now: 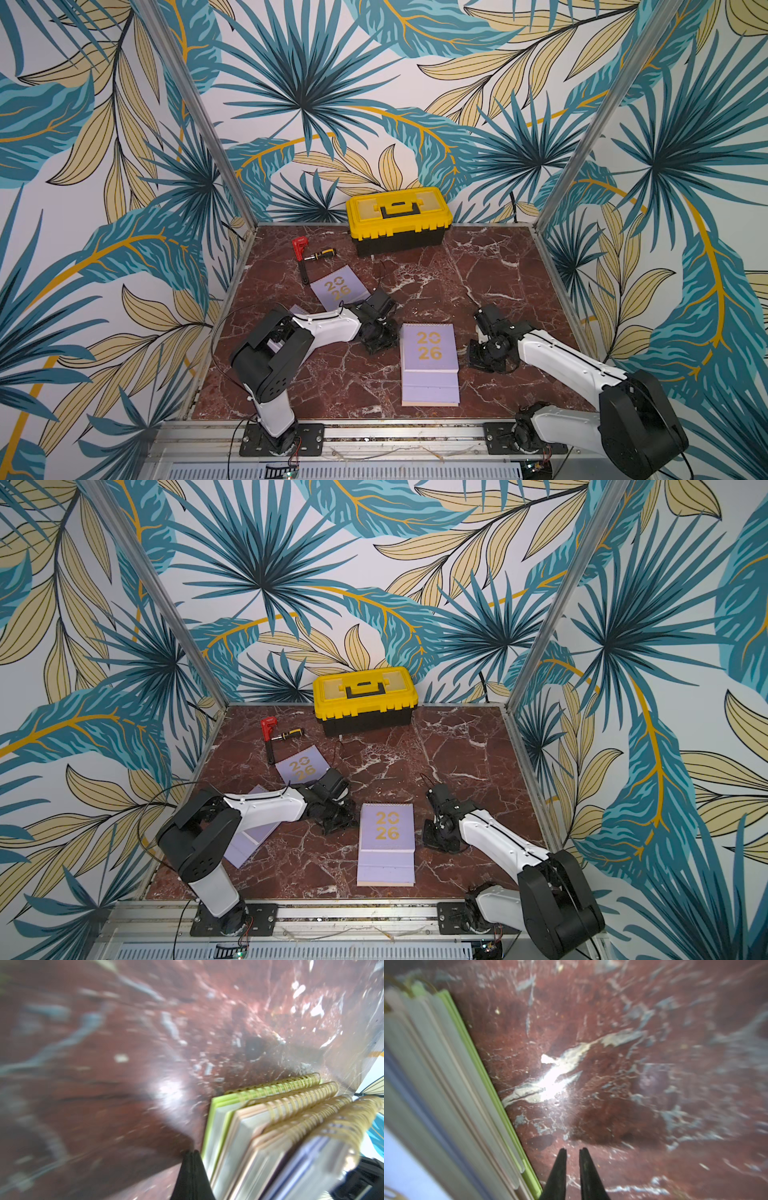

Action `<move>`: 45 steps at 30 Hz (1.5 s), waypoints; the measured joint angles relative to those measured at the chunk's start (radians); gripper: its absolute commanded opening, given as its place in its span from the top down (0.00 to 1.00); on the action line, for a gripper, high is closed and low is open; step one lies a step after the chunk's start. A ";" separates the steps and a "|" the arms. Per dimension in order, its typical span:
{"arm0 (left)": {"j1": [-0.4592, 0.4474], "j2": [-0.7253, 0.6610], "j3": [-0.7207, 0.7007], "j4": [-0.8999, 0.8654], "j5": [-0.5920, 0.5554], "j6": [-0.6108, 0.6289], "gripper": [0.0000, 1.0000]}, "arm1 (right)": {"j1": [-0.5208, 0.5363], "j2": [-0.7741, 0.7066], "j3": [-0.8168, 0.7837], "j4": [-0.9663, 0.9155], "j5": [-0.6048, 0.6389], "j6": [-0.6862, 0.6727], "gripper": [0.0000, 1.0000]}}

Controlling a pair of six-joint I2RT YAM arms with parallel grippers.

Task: Stack the calendars
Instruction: Adjust the calendars at the calendar, then move the calendar to the center of the board.

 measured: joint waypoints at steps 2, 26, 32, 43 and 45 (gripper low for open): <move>0.023 -0.046 -0.017 -0.021 -0.019 0.007 1.00 | 0.000 -0.025 0.049 -0.040 0.031 -0.002 0.81; 0.540 -0.011 0.339 -0.273 -0.152 0.348 0.77 | 0.002 -0.027 0.373 -0.165 0.113 -0.038 0.80; 0.636 0.136 0.516 -0.275 -0.129 0.391 0.93 | 0.002 -0.027 0.369 -0.166 0.106 -0.038 0.79; 0.683 0.378 0.700 -0.279 -0.081 0.418 1.00 | 0.002 -0.013 0.368 -0.165 0.093 -0.038 0.80; 0.683 0.401 0.716 -0.278 -0.076 0.421 1.00 | 0.002 -0.008 0.368 -0.166 0.091 -0.038 0.80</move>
